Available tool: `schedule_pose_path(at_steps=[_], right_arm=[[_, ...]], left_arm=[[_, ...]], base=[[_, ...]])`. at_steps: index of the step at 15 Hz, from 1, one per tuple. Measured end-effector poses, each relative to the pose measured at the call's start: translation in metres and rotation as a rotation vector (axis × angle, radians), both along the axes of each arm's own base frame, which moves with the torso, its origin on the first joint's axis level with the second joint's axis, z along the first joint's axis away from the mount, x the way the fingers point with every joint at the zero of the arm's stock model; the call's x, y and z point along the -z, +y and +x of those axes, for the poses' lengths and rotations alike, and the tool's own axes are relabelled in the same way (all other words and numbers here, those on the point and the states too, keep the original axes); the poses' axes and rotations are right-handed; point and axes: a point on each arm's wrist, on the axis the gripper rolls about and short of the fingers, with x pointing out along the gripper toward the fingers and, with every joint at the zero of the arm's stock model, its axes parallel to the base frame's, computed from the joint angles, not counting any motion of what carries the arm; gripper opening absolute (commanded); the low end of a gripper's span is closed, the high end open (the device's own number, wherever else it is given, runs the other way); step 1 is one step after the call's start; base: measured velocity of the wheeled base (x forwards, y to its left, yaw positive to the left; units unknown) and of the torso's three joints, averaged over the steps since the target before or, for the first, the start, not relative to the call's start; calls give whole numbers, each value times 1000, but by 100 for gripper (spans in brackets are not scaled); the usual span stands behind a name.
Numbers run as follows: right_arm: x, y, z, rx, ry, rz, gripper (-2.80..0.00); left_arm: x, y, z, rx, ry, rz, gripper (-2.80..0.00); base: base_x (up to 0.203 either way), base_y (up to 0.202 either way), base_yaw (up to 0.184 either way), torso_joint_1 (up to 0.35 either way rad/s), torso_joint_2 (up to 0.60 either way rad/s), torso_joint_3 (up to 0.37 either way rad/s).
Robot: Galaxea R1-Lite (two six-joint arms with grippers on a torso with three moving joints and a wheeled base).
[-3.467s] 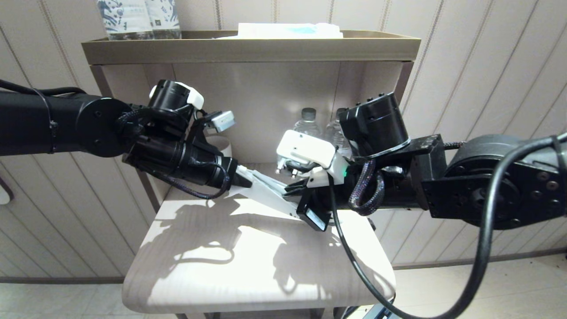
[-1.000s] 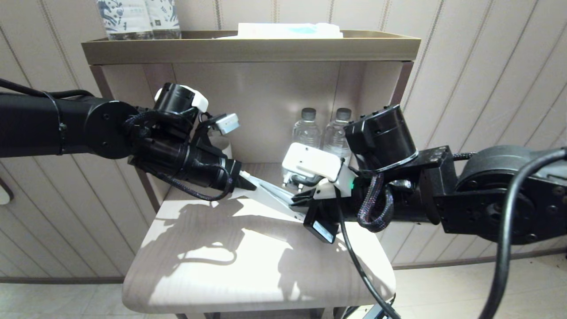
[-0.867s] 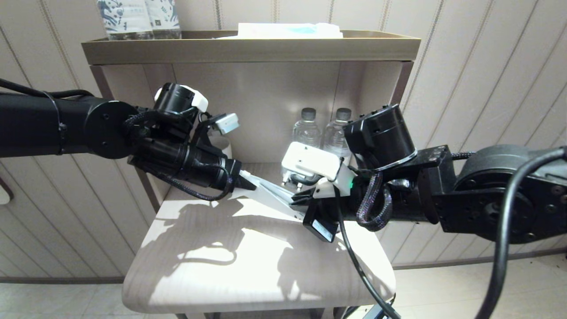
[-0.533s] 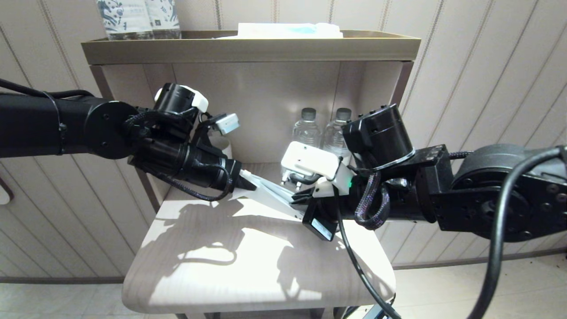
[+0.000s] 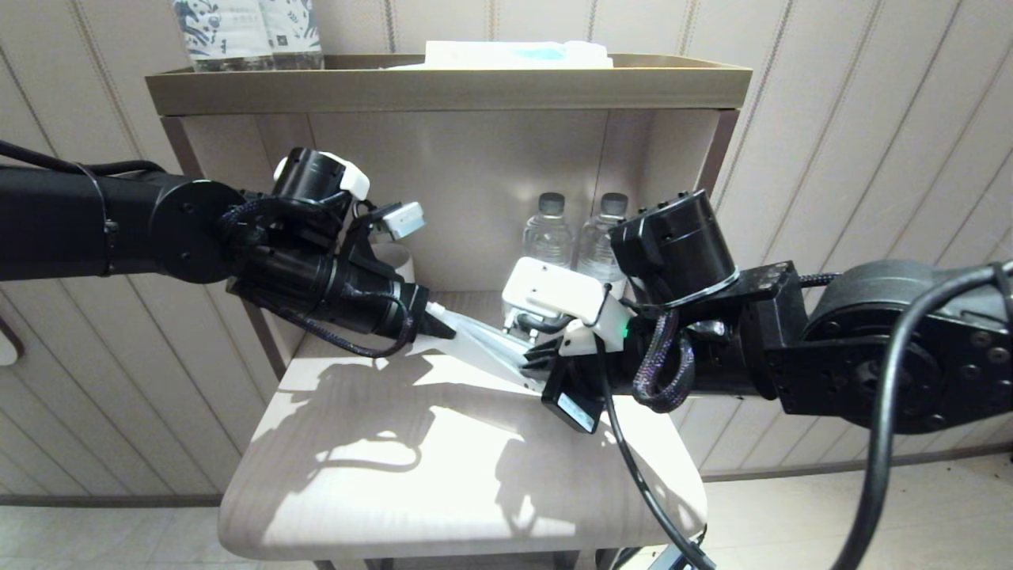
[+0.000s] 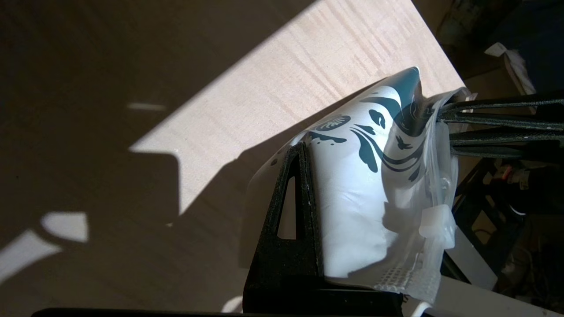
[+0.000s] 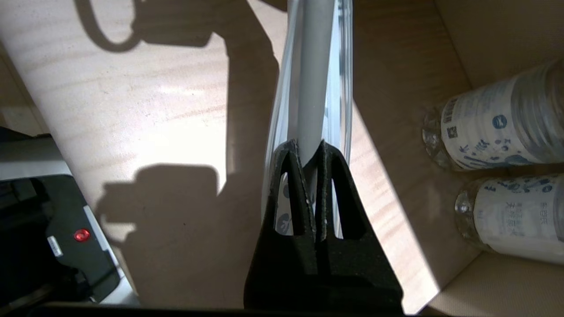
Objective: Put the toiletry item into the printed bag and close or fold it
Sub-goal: Place the toothbrush in the storage bag
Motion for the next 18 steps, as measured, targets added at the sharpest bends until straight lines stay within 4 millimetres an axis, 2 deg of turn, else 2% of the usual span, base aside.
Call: schedule_pose_path(at_steps=[8, 11, 13, 16, 18], right_arm=[[-4, -2, -1, 1, -10, 9, -280], [-5, -1, -2, 0, -11, 10, -280], [-3, -1, -1, 0, -6, 6, -280], [0, -1, -1, 0, -2, 0, -280], [1, -1, -1, 0, 2, -3, -280]], left_arm=[[4, -1, 2, 0, 12, 6, -280], [43, -10, 21, -1, 105, 51, -280], [53, -12, 25, 0, 130, 62, -280], [24, -6, 12, 0, 61, 29, -280], [12, -3, 6, 0, 31, 15, -280]], base=[[0, 0, 0, 0, 0, 0], [0, 0, 0, 0, 0, 0], [0, 0, 0, 0, 0, 0], [0, 0, 0, 0, 0, 0], [0, 0, 0, 0, 0, 0]])
